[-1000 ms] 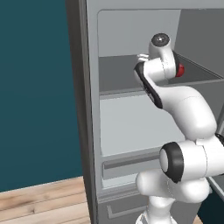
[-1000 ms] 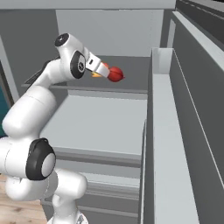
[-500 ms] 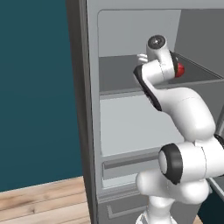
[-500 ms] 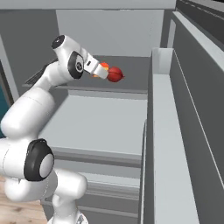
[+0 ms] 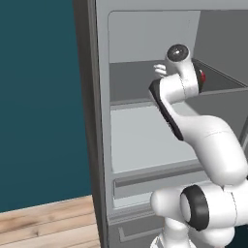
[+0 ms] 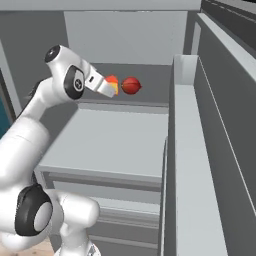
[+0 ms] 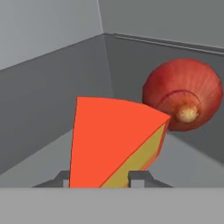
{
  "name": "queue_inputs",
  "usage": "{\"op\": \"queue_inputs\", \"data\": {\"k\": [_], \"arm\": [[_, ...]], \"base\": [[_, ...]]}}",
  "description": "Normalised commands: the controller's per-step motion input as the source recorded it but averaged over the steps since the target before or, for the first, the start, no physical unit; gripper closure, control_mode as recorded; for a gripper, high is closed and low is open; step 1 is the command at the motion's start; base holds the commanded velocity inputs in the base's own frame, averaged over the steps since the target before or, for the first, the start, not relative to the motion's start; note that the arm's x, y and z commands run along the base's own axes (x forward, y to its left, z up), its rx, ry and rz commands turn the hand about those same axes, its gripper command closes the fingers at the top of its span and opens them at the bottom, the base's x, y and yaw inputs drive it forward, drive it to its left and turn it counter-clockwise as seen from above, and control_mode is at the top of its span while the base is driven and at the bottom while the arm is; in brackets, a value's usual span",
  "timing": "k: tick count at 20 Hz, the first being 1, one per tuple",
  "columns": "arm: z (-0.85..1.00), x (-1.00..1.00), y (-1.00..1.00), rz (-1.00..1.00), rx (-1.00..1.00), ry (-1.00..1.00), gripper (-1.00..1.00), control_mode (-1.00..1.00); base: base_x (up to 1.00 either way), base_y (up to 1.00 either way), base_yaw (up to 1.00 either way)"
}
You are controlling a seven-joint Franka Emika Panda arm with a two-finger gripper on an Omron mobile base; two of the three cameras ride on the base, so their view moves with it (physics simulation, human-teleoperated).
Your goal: Take the cheese, steak, and onion from the fridge and place them on the plate on the dining counter to create an appetizer plate.
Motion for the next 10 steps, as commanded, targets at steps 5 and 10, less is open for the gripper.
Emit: {"op": "queue_inputs", "data": {"k": [5, 10], "arm": [[0.0, -0.73, 0.32, 0.25, 0.0, 0.04, 1.0, -1.0], [0.0, -1.0, 0.11, 0.37, -0.04, 0.0, 1.0, -1.0]], "base": [[0.0, 0.0, 0.0], [0.0, 0.0, 0.0]]}}
